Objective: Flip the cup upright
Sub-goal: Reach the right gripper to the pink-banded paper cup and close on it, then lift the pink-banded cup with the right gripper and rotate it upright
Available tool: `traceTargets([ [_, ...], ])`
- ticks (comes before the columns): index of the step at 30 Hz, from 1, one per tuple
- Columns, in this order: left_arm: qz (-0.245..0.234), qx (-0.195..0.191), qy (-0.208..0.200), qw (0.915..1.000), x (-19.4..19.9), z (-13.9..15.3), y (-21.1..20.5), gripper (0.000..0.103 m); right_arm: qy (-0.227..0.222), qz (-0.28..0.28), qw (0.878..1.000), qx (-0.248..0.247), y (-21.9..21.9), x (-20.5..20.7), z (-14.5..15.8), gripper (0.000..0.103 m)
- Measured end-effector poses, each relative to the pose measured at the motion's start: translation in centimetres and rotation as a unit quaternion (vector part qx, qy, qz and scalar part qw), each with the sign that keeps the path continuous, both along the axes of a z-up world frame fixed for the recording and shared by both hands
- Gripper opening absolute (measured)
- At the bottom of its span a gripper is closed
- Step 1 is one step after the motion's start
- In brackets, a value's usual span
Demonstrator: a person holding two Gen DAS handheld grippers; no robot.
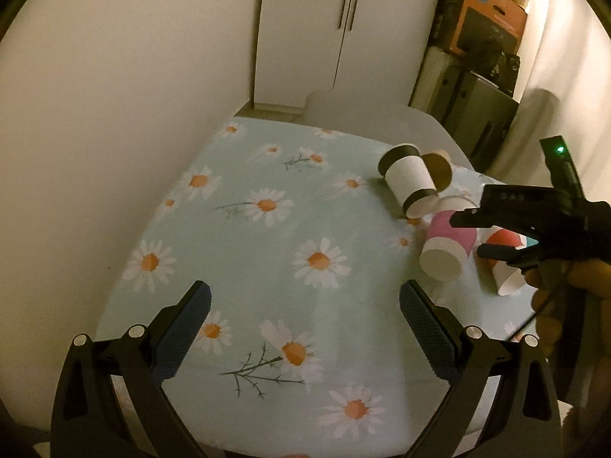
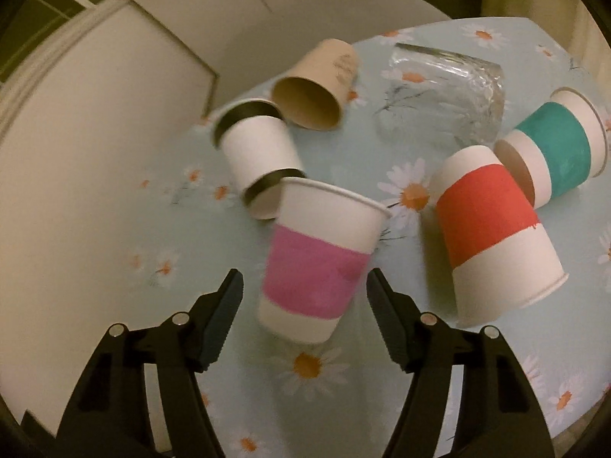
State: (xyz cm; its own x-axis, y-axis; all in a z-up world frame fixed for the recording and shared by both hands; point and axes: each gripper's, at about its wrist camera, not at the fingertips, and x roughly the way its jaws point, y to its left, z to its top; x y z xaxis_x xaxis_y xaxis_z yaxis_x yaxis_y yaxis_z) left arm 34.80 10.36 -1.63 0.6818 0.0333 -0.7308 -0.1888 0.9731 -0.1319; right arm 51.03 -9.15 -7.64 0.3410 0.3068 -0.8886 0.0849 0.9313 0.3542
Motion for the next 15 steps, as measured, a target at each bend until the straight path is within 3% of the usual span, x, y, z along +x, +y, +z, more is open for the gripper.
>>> traceTargets([
  [15, 0.019, -0.020, 0.009, 0.9996, 0.9, -0.7, 0.7, 0.096, 0.022, -0.030, 0.999, -0.012, 0.0, 2.5, -2.3, 0.067],
])
